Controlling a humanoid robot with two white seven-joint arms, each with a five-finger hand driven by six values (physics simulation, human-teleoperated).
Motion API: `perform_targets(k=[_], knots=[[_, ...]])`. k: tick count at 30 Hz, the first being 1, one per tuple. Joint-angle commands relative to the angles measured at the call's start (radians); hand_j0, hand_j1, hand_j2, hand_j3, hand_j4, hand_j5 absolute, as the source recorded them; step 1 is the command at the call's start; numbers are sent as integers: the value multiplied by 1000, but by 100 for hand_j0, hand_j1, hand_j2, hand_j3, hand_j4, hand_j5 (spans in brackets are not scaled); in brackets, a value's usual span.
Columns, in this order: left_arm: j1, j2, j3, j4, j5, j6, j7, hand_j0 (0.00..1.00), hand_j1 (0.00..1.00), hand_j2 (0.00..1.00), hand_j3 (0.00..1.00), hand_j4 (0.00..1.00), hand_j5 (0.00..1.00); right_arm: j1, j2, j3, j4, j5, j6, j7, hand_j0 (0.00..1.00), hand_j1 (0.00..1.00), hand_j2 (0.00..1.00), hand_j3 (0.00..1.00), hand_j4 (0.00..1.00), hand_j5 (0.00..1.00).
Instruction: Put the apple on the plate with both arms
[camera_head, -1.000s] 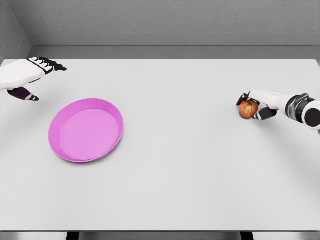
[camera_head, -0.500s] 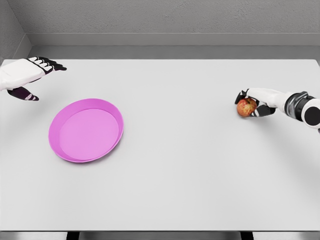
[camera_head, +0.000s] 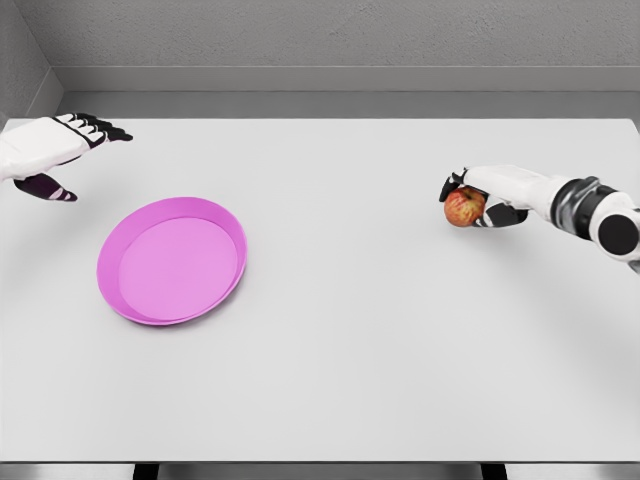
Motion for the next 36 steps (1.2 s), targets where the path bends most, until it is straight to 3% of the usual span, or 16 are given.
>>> perform_targets(k=[1, 8, 16, 20, 36], knots=[[-1, 1, 1, 0, 6, 1, 1, 100, 100, 100, 100, 100, 100, 0, 3, -1, -34, 1, -7, -1, 50, 50, 50, 50, 50, 50], [-2, 1, 1, 0, 8, 1, 0, 100, 100, 100, 100, 100, 100, -3, 42, 4, -34, -1, -118, -1, 50, 50, 50, 50, 50, 50], [0, 1, 1, 0, 8, 1, 1, 100, 100, 100, 100, 100, 100, -3, 52, 5, -36, -1, -397, -2, 50, 50, 50, 50, 50, 50], [0, 1, 1, 0, 8, 1, 1, 100, 100, 100, 100, 100, 100, -3, 60, 11, -36, -1, -475, -2, 50, 50, 50, 50, 50, 50], [0, 1, 3, -2, 8, 1, 1, 100, 100, 100, 100, 100, 100, -32, 166, 53, -24, 2, -455, -1, 50, 50, 50, 50, 50, 50]])
